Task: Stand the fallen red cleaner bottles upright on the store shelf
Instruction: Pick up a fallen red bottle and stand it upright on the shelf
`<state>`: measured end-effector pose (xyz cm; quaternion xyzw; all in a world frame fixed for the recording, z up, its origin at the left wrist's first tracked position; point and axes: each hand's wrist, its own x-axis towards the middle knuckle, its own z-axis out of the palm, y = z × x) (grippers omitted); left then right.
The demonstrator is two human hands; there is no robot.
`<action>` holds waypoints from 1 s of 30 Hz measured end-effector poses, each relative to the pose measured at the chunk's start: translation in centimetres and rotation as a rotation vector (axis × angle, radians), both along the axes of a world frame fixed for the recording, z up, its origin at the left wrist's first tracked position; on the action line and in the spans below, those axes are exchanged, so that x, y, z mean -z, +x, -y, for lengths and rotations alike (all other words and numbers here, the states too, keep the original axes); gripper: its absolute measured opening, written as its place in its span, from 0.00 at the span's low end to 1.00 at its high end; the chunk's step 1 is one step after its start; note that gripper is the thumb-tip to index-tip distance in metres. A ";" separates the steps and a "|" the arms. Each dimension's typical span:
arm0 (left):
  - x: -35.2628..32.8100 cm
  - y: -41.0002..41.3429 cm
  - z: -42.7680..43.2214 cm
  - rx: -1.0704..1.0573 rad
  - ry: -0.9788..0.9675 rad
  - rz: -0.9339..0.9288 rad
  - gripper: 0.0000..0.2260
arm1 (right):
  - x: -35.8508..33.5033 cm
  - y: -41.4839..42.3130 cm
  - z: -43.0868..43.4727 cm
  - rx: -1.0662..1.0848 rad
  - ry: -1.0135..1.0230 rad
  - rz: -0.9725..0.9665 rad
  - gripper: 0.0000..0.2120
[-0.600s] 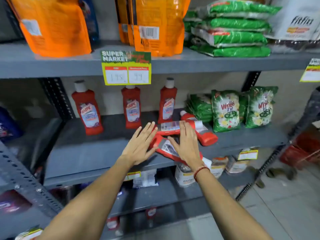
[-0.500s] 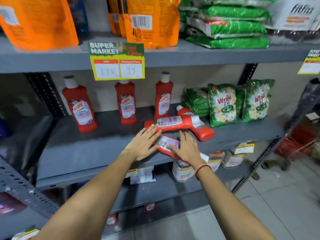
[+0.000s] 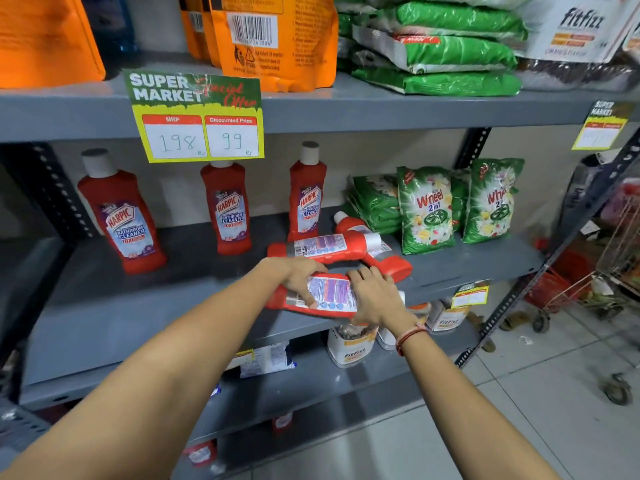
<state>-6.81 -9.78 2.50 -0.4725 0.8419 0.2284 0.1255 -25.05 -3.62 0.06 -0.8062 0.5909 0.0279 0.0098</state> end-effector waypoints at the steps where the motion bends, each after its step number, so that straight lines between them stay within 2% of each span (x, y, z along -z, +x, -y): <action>1: -0.2 0.4 -0.1 -0.016 -0.006 -0.045 0.38 | -0.8 0.2 0.1 -0.025 -0.036 -0.040 0.41; 4: -0.9 2.5 -0.6 -0.113 -0.013 -0.219 0.36 | -3.2 1.1 0.6 -0.126 -0.166 -0.148 0.42; 7: -1.1 4.8 -1.9 -0.205 -0.038 -0.439 0.32 | -5.1 2.6 1.1 -0.237 -0.310 -0.229 0.37; 11: -0.1 7.3 -4.5 -0.411 -0.173 -0.736 0.29 | -6.5 5.3 1.6 -0.366 -0.654 -0.300 0.37; 14: 1.4 9.4 -6.1 -0.565 -0.279 -0.913 0.30 | -6.9 7.6 0.8 -0.412 -0.835 -0.091 0.35; 16: 1.9 11.1 -7.1 -0.686 -0.311 -1.005 0.29 | -6.7 9.4 0.3 -0.388 -0.846 0.140 0.33; 17: 2.0 12.2 -7.6 -0.741 -0.323 -1.040 0.28 | -6.4 10.4 0.3 -0.369 -0.814 0.275 0.33; 19: 1.9 14.2 -8.7 -0.802 -0.345 -1.128 0.29 | -5.9 12.8 0.2 -0.317 -0.645 0.588 0.39; 22: 1.7 17.4 -9.9 -0.901 -0.432 -1.188 0.28 | -5.6 17.9 0.1 -0.174 -0.188 1.076 0.48; 24: 1.7 19.4 -10.6 -0.947 -0.481 -1.204 0.26 | -5.6 20.9 0.4 -0.150 -0.017 1.194 0.43; 27: 2.1 22.4 -11.6 -0.993 -0.498 -1.230 0.27 | -5.8 24.9 0.8 -0.198 0.140 1.237 0.28; 30: 2.7 25.0 -12.5 -1.043 -0.513 -1.252 0.29 | -6.3 27.8 0.8 -0.274 0.245 1.231 0.28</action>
